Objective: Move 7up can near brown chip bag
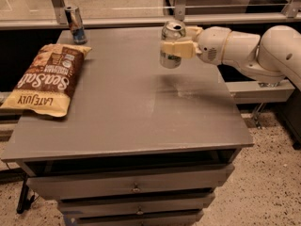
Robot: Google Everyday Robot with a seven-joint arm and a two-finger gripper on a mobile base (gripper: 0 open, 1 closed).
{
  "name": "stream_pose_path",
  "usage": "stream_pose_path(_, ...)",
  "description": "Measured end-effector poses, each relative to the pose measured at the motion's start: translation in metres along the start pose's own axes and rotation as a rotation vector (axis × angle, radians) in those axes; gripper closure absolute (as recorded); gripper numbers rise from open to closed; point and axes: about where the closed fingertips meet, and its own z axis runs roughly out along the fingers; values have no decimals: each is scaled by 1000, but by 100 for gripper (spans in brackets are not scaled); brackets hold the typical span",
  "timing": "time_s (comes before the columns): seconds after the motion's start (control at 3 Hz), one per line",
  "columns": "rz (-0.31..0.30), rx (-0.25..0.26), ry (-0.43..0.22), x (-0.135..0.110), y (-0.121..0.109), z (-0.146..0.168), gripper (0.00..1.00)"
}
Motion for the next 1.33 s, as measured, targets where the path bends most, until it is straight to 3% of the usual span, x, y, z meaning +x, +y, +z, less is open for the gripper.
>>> stream_pose_path(0.33,17,-17,-18,-2,9,-1,100)
stream_pose_path(1.0,-13,-162,-68,-4,71,80,100)
stream_pose_path(1.33,-28,-244,-60,2,104,127,100)
